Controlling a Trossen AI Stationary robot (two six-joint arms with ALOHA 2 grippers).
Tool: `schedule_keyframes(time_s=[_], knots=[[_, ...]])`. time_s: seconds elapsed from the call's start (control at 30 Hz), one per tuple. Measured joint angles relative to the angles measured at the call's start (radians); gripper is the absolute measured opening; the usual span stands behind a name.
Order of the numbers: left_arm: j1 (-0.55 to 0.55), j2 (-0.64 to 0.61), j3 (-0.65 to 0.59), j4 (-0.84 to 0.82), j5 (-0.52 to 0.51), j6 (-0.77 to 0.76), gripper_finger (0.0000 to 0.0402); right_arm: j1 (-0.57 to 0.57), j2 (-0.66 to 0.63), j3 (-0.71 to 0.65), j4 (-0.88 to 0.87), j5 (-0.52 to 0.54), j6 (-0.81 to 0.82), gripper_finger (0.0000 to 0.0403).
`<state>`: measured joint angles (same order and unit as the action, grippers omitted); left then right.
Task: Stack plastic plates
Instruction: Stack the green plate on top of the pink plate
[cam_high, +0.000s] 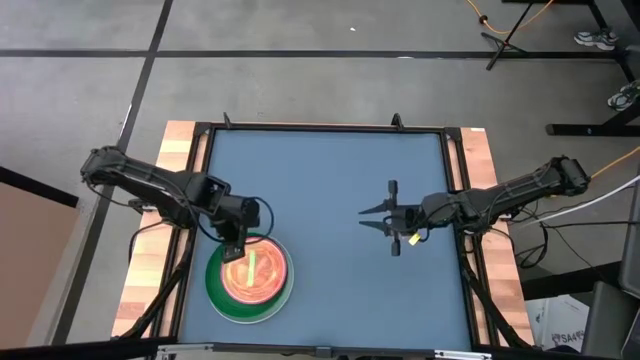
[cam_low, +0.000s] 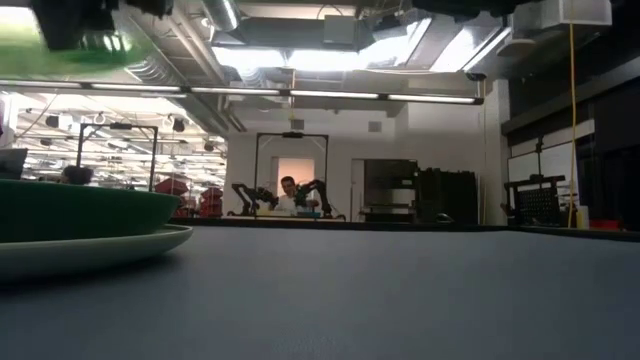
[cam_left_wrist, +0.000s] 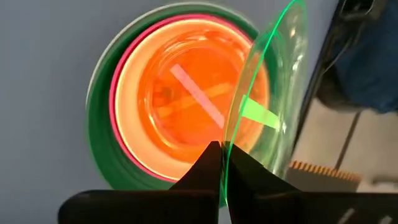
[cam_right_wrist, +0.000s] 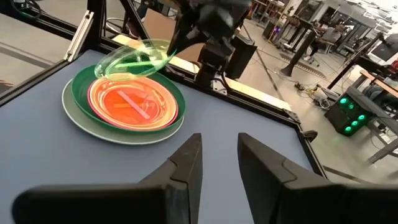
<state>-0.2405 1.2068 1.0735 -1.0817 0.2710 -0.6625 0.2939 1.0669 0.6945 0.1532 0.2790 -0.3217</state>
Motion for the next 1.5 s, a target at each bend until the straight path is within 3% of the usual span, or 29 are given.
schedule_keyframes(time_s=[0.27, 0.57, 1.03, 1.27, 1.5], knots=[[0.026, 0.003, -0.188, 0.107, 0.088, 0.044, 0.0001, 0.0, 0.002, 0.0, -0.02, 0.0, -0.001, 0.0096], [0.103, 0.003, -0.315, 0.282, 0.139, 0.09, 0.0001, 0.0, 0.002, 0.0, -0.024, 0.0, 0.0, 0.0096], [0.146, 0.003, -0.413, 0.344, 0.124, 0.07, 0.0003, 0.0, 0.002, 0.0, -0.024, 0.0, 0.0, 0.0096], [0.146, 0.003, -0.416, 0.356, 0.035, 0.068, 0.0017, 0.0, 0.002, 0.0, -0.025, 0.0, 0.001, 0.0096], [0.146, 0.003, -0.416, 0.373, 0.037, 0.065, 0.0029, 0.0, 0.002, 0.0, -0.025, 0.0, 0.001, 0.0096]])
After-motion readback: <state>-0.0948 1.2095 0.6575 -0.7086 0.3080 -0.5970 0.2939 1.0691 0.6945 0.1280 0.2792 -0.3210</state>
